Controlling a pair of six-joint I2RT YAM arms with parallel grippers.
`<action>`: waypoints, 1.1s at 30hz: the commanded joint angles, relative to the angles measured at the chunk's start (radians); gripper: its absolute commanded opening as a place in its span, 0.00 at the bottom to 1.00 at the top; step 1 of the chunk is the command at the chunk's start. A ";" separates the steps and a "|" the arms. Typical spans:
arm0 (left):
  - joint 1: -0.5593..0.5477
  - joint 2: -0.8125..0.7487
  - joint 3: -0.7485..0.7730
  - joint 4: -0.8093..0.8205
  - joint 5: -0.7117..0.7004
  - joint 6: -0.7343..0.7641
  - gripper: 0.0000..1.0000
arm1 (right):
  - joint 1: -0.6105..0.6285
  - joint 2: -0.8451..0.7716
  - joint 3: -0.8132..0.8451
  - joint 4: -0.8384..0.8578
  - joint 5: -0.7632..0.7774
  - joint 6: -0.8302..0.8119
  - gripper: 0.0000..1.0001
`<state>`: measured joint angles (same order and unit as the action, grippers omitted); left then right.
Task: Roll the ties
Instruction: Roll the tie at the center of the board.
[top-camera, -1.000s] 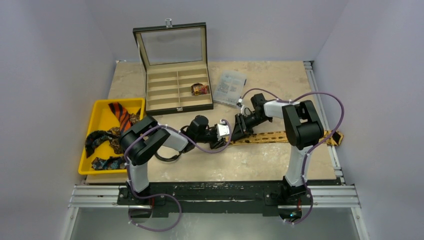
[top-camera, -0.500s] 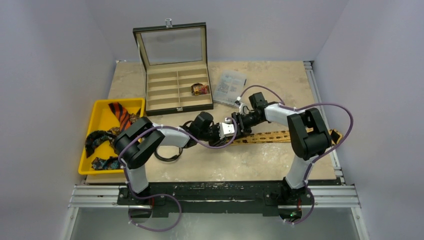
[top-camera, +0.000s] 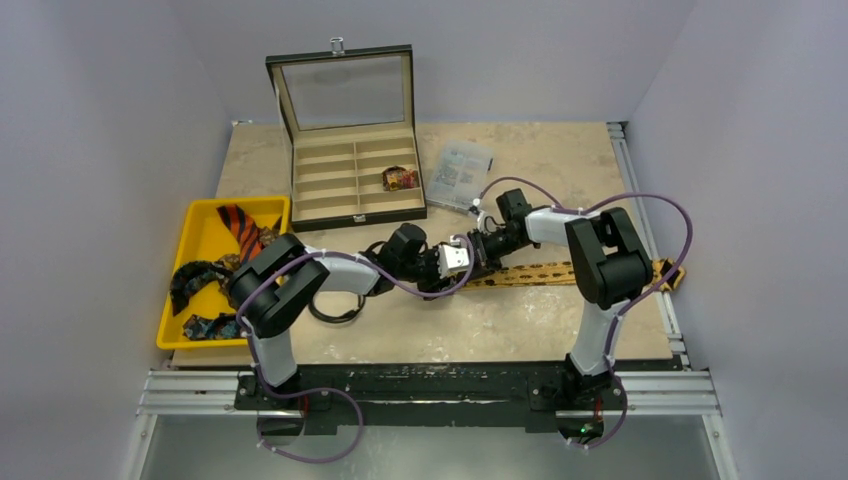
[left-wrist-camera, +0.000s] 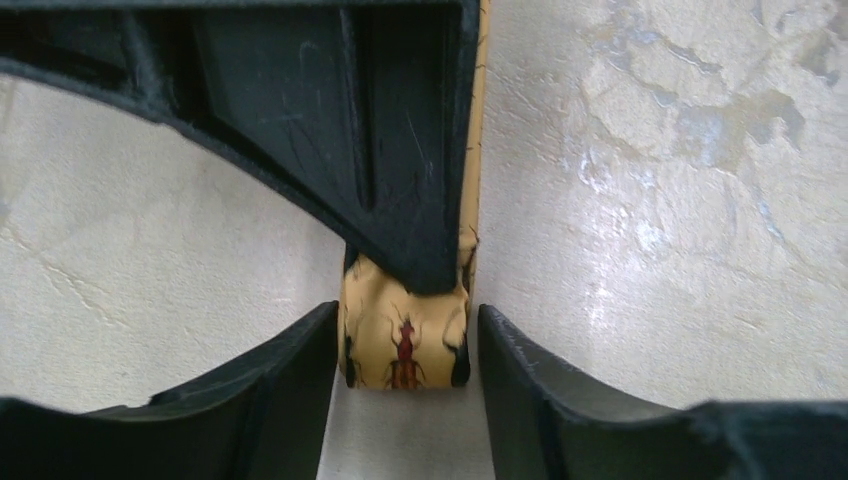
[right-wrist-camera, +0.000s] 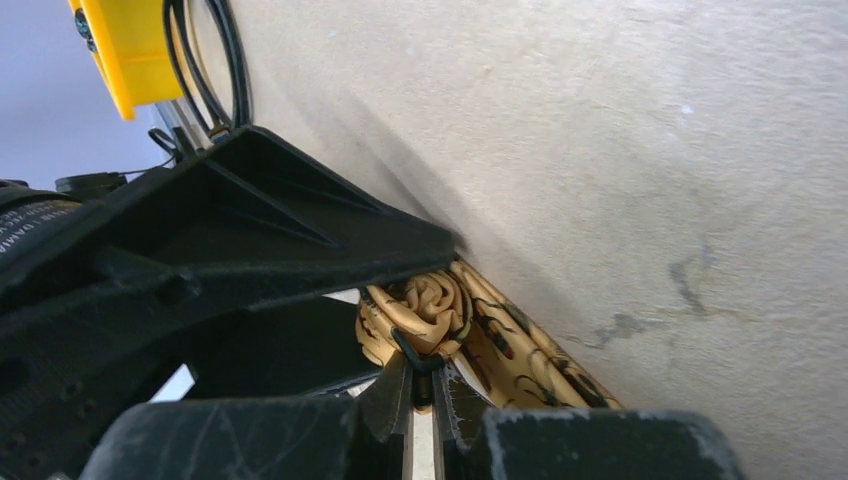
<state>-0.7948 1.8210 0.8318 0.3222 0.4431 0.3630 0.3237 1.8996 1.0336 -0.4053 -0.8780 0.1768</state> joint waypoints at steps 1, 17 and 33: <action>0.062 0.011 -0.064 0.049 0.138 -0.020 0.56 | -0.040 0.078 -0.001 -0.063 0.064 -0.089 0.00; 0.044 0.147 -0.087 0.494 0.238 -0.133 0.63 | -0.117 0.229 0.062 -0.191 0.027 -0.206 0.00; 0.044 0.038 -0.082 0.055 0.043 0.030 0.22 | -0.117 0.055 0.085 -0.214 -0.043 -0.233 0.36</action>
<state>-0.7727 1.9022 0.7666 0.6239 0.5797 0.3012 0.2092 2.0563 1.1080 -0.6094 -1.0382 0.0170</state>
